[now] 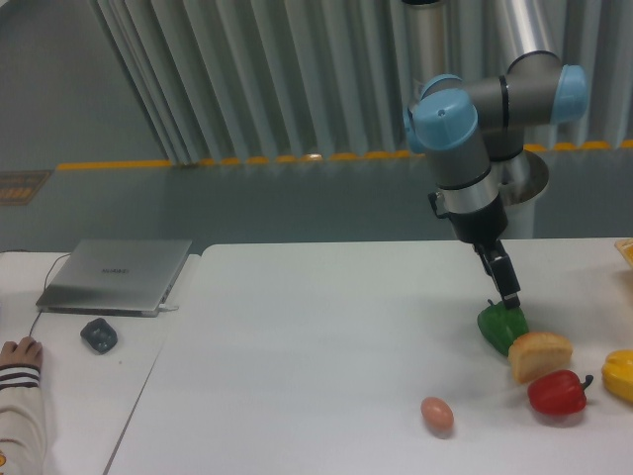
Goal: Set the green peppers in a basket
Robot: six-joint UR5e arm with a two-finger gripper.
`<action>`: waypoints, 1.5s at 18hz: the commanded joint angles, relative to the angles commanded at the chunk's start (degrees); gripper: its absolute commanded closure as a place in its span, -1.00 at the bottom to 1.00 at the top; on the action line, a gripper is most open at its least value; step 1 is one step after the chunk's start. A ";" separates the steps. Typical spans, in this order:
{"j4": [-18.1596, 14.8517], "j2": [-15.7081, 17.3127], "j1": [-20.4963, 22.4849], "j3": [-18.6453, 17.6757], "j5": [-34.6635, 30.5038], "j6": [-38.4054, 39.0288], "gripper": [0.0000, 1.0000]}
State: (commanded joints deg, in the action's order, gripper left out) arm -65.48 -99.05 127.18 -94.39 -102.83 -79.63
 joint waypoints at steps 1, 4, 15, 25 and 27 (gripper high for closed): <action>0.00 -0.09 0.00 0.00 0.09 0.00 -1.00; 0.00 -0.35 0.00 0.00 1.14 0.00 -1.00; 0.00 -0.79 0.09 0.00 8.44 4.66 -1.00; 0.00 -0.79 0.09 -0.26 8.35 4.75 -1.00; 0.00 -0.79 0.09 -0.18 8.35 4.75 -1.00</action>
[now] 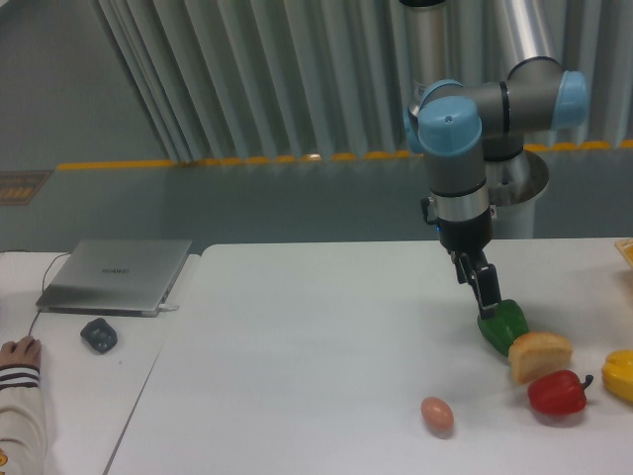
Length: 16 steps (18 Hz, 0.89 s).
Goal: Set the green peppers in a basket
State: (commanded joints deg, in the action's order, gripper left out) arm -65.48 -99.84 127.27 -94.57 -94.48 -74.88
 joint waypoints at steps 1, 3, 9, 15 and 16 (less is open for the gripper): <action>0.00 0.00 0.00 0.00 0.00 0.00 -1.00; 0.00 0.00 0.00 0.18 -0.09 -0.09 -1.00; 0.09 0.09 0.00 1.05 -0.44 -0.27 -1.00; 0.00 0.70 0.09 2.28 -0.70 0.09 -1.00; -0.09 0.79 0.09 2.37 -0.70 0.09 -1.00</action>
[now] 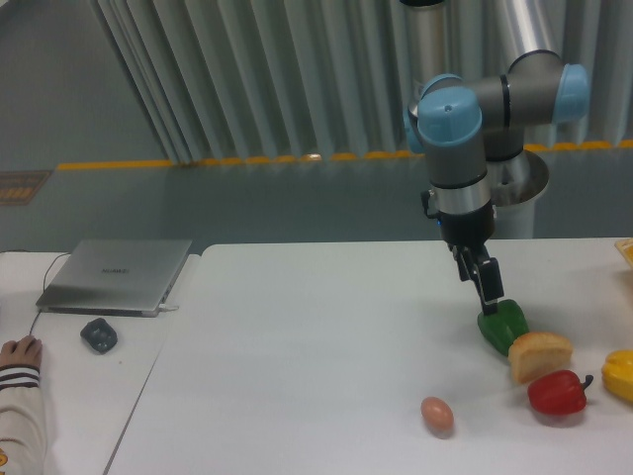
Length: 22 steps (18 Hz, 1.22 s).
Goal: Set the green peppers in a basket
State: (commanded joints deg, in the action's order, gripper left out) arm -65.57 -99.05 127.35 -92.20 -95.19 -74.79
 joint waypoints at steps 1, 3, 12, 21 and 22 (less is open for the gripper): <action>-0.09 0.09 0.00 0.00 -0.09 -0.09 -1.00; -0.09 0.09 0.00 -0.09 -0.09 -0.09 -1.00; -0.18 0.09 0.00 -0.17 -3.69 0.00 -1.00; -0.26 1.14 -0.26 -0.61 -3.16 0.00 -1.00; -0.26 1.14 -0.35 -0.70 -3.25 0.00 -1.00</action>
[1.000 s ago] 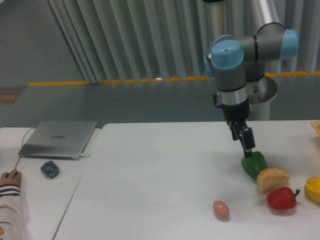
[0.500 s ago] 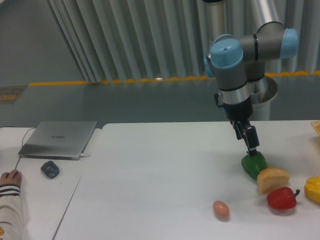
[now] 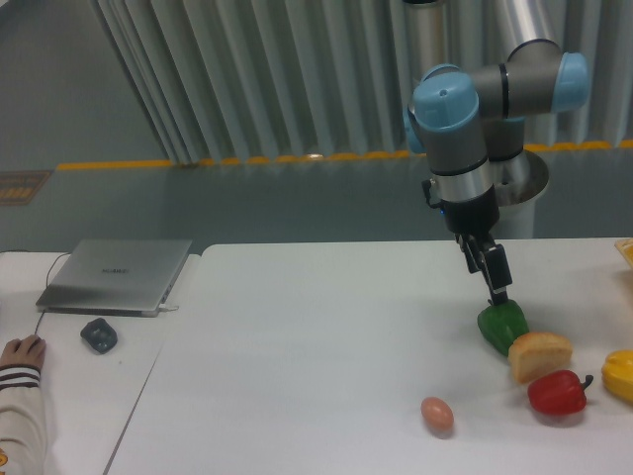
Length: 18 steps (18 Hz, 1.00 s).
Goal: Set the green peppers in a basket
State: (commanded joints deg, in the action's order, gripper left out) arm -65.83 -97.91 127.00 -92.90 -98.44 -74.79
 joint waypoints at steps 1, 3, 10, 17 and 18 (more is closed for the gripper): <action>0.00 0.00 0.00 0.00 0.00 0.00 -1.00; 0.00 0.26 0.09 0.00 -0.35 0.00 -1.00; 0.00 0.44 0.09 -0.44 -0.44 -0.09 -1.00; 0.00 0.26 0.09 -0.53 0.00 -0.26 -1.00; 0.00 0.44 0.00 -0.53 0.17 -0.35 -1.00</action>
State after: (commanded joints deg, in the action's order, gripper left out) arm -65.83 -97.47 127.00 -93.43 -98.26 -75.15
